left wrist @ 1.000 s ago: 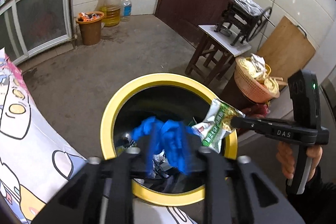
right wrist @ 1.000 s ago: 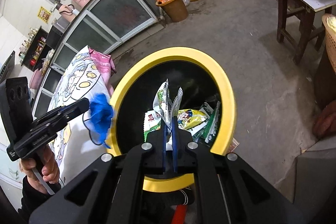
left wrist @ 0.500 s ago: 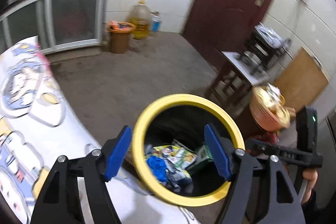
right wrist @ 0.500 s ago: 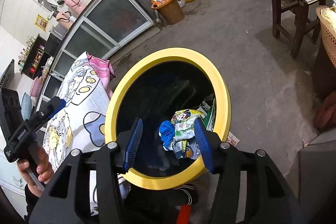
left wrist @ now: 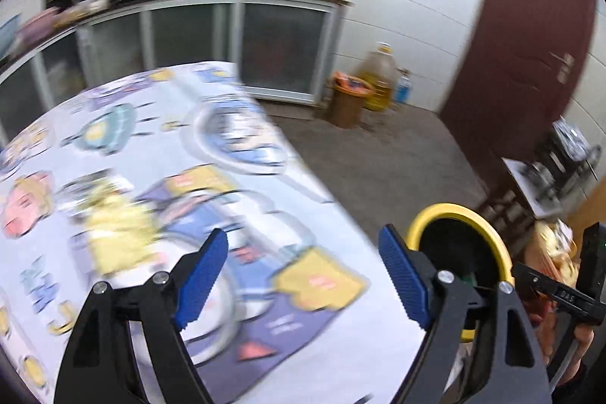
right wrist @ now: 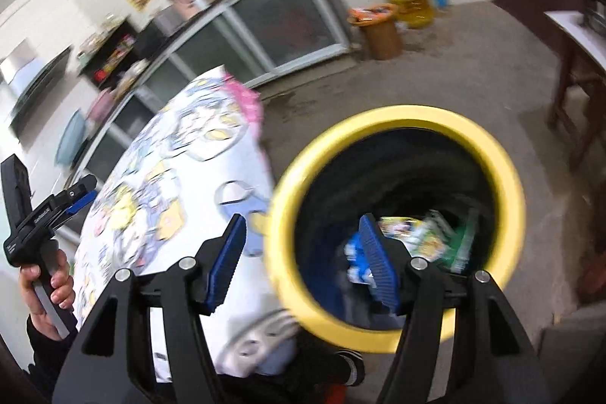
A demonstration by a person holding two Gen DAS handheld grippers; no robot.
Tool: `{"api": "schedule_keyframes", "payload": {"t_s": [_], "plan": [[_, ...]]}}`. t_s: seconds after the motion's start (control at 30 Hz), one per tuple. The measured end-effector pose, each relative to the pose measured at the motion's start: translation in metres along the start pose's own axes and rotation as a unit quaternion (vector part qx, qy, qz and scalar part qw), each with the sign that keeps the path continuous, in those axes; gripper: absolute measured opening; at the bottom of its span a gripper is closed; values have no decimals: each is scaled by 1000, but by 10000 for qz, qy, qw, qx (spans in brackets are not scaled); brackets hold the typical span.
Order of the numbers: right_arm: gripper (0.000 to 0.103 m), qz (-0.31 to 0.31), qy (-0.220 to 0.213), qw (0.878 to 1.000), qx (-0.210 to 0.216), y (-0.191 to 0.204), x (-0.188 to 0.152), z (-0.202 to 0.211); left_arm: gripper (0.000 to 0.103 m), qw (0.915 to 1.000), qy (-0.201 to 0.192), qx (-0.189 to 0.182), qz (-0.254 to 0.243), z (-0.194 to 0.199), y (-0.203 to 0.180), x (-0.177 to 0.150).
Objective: Collect trash
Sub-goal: 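Move both tools back over the foil wrapper and cabbage leaves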
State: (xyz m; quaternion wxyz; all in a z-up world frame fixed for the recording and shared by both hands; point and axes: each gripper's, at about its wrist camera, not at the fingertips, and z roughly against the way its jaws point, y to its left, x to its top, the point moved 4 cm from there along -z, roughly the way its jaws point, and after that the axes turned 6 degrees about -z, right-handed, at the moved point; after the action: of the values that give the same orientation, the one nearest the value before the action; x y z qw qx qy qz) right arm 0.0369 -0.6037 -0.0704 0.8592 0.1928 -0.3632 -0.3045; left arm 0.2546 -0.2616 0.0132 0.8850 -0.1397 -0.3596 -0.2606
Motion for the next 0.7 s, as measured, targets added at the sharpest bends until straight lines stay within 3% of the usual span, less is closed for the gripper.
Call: {"api": "schedule_keyframes", "payload": {"t_s": [0.13, 0.37, 0.7], "plan": [[60, 387, 172, 9987, 285, 48, -5, -20, 78, 9978, -141, 620, 189, 33, 47, -9], [60, 894, 481, 9932, 577, 123, -15, -54, 78, 9922, -421, 1121, 347, 74, 114, -21], [61, 1548, 772, 9810, 876, 215, -32, -97, 82, 9891, -706, 1257, 305, 88, 170, -27]]}}
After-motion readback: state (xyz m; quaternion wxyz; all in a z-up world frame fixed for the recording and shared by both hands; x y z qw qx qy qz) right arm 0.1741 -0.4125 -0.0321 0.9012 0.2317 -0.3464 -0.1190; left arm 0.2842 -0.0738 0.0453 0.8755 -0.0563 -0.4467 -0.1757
